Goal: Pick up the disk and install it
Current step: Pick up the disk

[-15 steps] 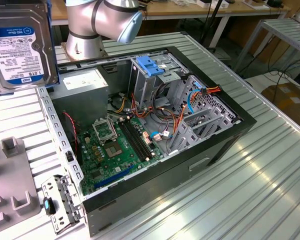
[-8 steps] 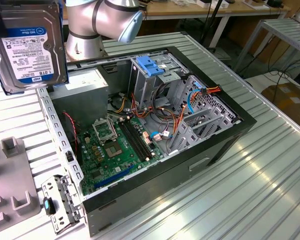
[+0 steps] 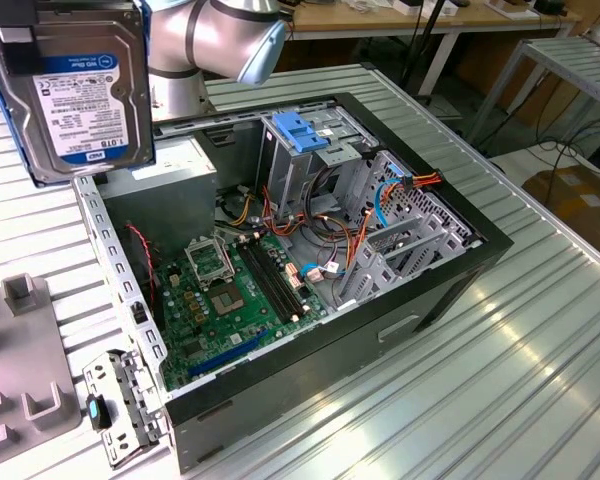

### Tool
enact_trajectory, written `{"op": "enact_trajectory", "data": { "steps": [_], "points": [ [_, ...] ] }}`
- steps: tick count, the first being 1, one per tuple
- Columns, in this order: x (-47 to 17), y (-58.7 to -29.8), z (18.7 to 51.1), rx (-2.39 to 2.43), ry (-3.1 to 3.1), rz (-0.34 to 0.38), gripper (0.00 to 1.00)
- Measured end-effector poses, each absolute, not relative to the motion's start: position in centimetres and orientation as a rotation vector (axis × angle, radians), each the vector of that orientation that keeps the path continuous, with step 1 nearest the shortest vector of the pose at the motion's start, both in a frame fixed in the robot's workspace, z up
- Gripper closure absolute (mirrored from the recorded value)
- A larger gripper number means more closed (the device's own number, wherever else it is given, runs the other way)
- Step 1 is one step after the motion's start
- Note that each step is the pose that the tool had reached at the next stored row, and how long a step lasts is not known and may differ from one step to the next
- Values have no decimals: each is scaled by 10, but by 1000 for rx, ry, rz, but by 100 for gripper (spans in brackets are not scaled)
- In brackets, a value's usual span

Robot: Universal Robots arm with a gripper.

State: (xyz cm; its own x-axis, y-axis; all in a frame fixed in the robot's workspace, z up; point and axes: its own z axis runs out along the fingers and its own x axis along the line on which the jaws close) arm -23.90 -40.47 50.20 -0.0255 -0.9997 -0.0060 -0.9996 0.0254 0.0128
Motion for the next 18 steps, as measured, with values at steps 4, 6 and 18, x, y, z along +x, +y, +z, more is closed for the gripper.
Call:
{"op": "enact_trajectory", "data": {
  "steps": [4,6,18],
  "points": [
    [-226,-405,502,2190,-2246,-21,63],
    [-220,-405,502,2190,-2246,-21,63],
    [-182,-405,501,2190,-2246,-21,63]
  ]
}}
